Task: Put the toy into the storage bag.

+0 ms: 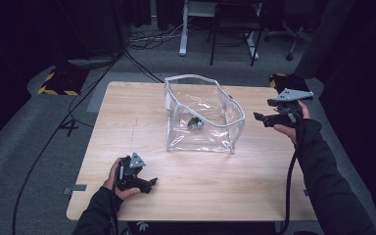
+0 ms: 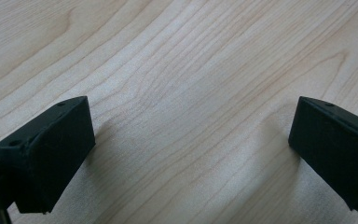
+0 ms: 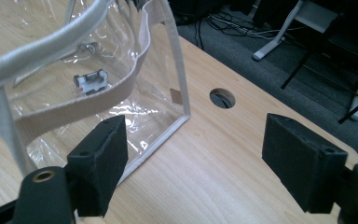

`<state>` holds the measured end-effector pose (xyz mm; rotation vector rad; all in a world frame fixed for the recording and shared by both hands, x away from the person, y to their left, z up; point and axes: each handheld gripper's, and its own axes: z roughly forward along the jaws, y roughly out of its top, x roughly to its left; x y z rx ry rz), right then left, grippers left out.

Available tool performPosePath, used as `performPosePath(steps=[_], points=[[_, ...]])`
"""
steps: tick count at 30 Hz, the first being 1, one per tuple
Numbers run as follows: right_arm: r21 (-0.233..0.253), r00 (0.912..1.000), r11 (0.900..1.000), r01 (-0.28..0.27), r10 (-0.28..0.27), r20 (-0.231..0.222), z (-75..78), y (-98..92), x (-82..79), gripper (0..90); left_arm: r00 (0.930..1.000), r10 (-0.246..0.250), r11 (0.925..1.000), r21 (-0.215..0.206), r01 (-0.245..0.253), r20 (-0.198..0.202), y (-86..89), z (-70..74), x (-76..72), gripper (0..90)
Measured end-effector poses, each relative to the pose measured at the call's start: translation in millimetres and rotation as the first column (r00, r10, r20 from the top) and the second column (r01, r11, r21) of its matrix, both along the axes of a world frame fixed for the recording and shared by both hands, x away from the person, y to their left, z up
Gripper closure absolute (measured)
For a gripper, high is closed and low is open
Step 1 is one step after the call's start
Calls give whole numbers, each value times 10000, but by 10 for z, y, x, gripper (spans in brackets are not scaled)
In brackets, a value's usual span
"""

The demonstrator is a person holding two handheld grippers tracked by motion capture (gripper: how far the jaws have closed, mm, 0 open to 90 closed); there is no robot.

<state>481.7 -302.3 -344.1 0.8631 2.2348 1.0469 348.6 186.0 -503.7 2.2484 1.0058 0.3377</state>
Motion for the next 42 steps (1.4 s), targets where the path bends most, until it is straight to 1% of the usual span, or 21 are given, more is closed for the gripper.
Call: performPosePath(steps=[4,8,15,16,17,19,25,31,32,38,40,41,42], points=[[-107,10000,9999,-12,11,-94,-73,-23,-20,232,10000,0,10000,1,0,0,0,0,0,4],[26,9998,10000,-15,16,-186,-147,-35,-34,231,10000,-7,10000,-4,7,-2,0,0,0,4],[-165,9995,9999,-31,26,-322,-245,-47,-56,232,10000,-2,10000,4,2,0,0,0,0,4],[-165,9995,9999,-31,26,-322,-245,-47,-56,232,10000,-2,10000,4,2,0,0,0,0,4],[-66,9992,10000,-10,8,-400,-257,-40,-65,231,10000,-2,10000,6,2,0,0,0,0,4],[-310,9993,9995,-47,36,-368,-294,-46,-77,232,10000,-2,10000,2,2,-4,0,0,0,4],[-400,9991,9991,-100,84,-408,-355,-47,-113,229,10000,0,10000,0,0,-2,0,0,0,4],[-533,9985,9985,-117,89,-541,-418,-62,-147,227,10000,3,10000,-4,-3,-3,0,0,0,4],[-462,9983,9989,-107,80,-569,-424,-64,-152,225,10000,3,10000,-4,-3,-3,0,0,0,4],[-452,9984,9989,-94,68,-569,-467,-90,-183,220,10000,1,10000,-20,-1,21,-1,-1,1,4],[-331,9980,9994,-104,83,-631,-497,-106,-211,220,10000,-3,10000,1,3,-1,0,0,0,4],[-408,9980,9991,-102,77,-622,-509,-113,-218,220,10000,2,10000,-2,-2,-1,0,0,0,4],[-316,9975,9995,-101,78,-702,-523,-111,-229,220,10000,15,10000,-22,-15,-1,-1,-1,0,4]])
